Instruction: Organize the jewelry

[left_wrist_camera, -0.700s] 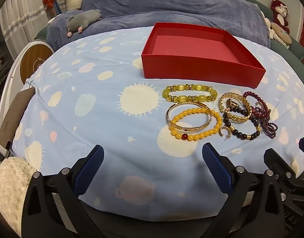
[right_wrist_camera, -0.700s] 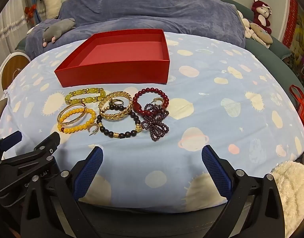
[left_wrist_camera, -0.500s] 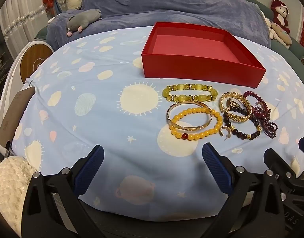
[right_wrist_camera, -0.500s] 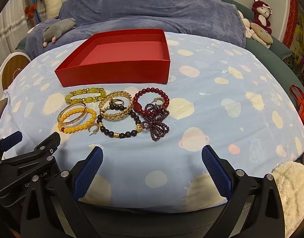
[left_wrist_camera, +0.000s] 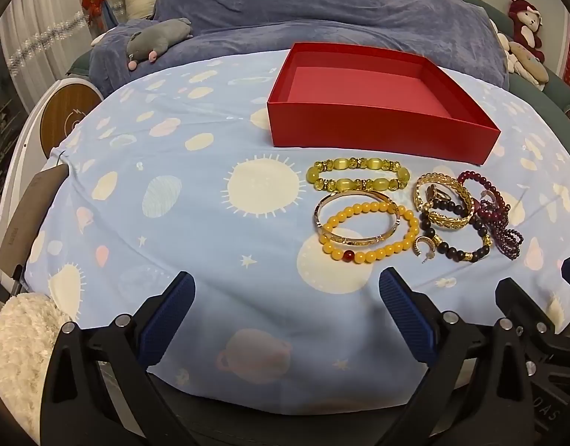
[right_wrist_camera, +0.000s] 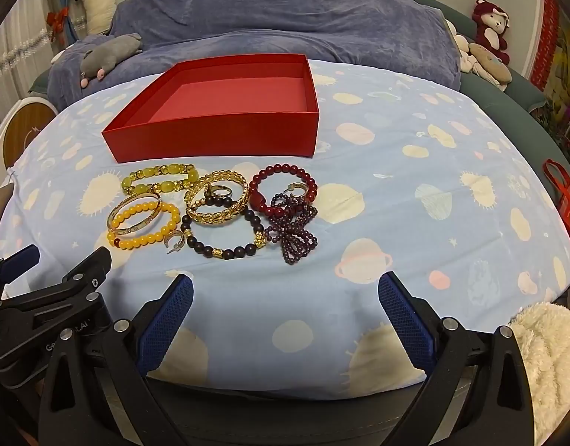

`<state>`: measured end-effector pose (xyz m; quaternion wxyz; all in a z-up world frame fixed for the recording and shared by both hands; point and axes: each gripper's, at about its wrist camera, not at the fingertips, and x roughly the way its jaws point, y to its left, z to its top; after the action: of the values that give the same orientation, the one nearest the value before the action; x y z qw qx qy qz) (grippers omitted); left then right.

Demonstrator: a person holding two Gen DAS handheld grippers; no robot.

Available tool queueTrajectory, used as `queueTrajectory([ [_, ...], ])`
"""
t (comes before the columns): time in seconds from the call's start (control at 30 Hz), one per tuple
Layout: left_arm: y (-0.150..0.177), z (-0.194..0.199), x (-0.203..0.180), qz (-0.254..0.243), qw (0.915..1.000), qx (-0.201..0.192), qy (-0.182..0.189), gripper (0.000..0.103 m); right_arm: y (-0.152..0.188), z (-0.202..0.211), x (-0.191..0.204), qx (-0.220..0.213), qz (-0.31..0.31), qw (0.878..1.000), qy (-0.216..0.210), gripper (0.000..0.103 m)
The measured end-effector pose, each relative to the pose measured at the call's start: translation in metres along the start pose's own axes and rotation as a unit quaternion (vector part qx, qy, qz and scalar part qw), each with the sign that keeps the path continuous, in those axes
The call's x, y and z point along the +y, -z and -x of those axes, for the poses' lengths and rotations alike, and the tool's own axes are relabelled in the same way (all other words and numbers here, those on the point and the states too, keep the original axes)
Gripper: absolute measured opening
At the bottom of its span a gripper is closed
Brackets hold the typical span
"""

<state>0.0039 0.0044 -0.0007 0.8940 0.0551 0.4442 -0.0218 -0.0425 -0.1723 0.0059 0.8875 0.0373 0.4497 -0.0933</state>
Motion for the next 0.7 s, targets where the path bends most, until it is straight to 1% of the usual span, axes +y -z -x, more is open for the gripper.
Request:
queueTrajectory([
  [0.53,0.0030,0.0088,-0.0078,0.000,1.0000,0.000,-0.003,0.095,-0.0002,0.0001,-0.0003,-0.001,0.000,1.000,0.000,0.096],
  [0.7,0.0021,0.0042,-0.0043,0.000,1.0000,0.000,-0.002,0.095,-0.0002,0.0002,-0.0001,-0.001,0.000,1.000,0.000,0.096],
])
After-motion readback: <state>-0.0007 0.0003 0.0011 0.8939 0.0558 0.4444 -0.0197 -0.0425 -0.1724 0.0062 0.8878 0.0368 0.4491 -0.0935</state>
